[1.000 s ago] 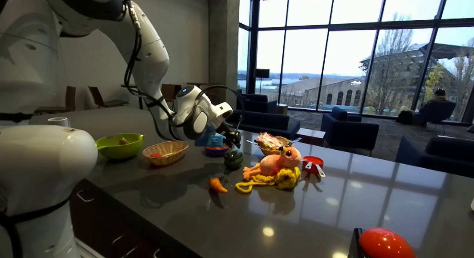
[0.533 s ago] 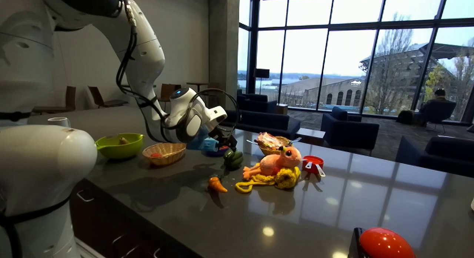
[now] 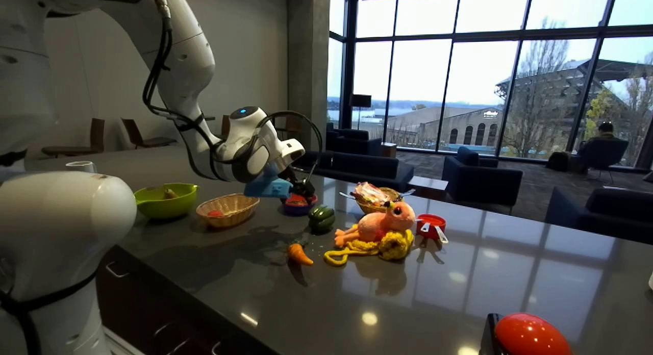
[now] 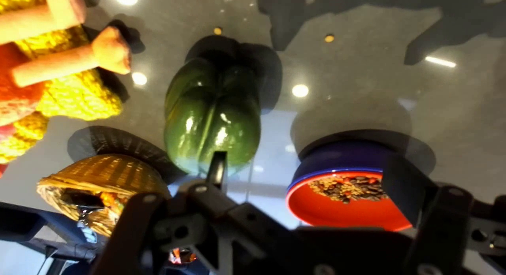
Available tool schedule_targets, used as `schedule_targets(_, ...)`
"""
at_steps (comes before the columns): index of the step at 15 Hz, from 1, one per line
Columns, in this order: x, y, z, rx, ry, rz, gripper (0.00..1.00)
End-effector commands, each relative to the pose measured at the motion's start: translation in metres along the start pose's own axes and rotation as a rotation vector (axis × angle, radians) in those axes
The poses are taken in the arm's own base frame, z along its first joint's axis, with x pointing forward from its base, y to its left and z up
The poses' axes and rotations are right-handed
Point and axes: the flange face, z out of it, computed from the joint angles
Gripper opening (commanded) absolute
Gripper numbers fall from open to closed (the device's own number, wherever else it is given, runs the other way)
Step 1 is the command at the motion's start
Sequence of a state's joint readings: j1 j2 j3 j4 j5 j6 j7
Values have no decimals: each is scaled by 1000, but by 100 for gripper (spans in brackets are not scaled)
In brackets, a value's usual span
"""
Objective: Move the green pepper closer to the orange bowl
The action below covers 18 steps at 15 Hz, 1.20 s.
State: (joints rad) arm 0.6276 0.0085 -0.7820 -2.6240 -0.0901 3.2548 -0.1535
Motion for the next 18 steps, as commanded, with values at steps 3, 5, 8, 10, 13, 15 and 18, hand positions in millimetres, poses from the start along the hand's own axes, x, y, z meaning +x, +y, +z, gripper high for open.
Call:
schedule_targets(3, 5, -19, -47, 122, -107, -78, 100)
schedule_targets(5, 8, -27, -68, 139, -162, -114, 100)
schedule_targets(8, 5, -37, -99, 180, -279, -128, 100)
schedule_targets(10, 4, -45, -119, 203, -348, -131, 100)
schedule_targets(13, -2, -47, -145, 226, -426, -125, 100)
schedule_targets(15, -7, -47, -160, 221, -466, -122, 100)
schedule_targets(18, -5, -47, -156, 215, -488, -124, 100)
